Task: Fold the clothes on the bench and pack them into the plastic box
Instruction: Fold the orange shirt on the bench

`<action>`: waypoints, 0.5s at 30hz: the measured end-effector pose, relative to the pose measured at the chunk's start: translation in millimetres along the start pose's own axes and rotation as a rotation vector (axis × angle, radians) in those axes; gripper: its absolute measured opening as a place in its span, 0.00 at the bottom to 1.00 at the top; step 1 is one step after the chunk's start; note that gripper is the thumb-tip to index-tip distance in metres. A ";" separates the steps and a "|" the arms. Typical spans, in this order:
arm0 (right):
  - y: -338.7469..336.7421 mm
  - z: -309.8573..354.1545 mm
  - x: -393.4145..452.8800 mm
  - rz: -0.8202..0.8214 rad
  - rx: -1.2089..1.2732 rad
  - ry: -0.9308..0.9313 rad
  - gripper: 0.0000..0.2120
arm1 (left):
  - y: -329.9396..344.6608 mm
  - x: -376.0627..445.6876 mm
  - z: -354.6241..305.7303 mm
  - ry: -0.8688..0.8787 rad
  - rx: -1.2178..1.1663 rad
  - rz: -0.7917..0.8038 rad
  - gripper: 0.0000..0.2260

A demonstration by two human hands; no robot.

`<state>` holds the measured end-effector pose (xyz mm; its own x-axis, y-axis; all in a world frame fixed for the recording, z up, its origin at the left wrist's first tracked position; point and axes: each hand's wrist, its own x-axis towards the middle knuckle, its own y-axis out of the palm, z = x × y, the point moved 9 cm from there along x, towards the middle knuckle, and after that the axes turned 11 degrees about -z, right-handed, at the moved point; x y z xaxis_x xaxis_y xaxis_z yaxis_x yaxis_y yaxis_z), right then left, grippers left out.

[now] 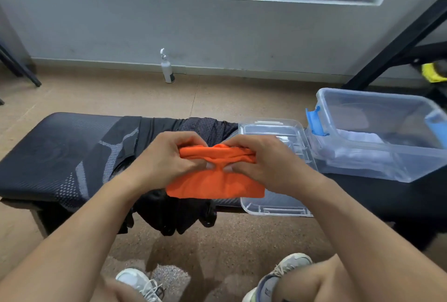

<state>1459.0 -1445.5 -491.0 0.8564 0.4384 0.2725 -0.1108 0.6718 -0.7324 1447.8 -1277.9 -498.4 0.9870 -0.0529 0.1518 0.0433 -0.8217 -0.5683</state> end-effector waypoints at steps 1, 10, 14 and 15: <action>-14.3 -1.9 -2.3 -0.078 -0.017 -0.010 0.16 | 3.5 4.4 -8.9 0.030 -0.032 -0.047 0.09; -148.2 -43.8 -43.7 -0.734 -0.253 0.035 0.14 | 84.1 54.3 -101.4 0.420 -0.082 -0.229 0.19; -195.9 -76.6 -67.3 -0.883 -0.307 0.137 0.14 | 119.5 61.9 -137.7 0.544 -0.133 -0.243 0.20; -204.8 -88.2 -73.1 -0.900 -0.318 0.183 0.14 | 127.6 64.9 -140.2 0.550 -0.144 -0.238 0.21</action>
<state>1463.6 -1667.9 -415.9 0.6224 -0.2778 0.7318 0.7422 0.5062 -0.4391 1495.6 -1465.8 -447.7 0.7265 -0.1122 0.6780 0.1933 -0.9134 -0.3583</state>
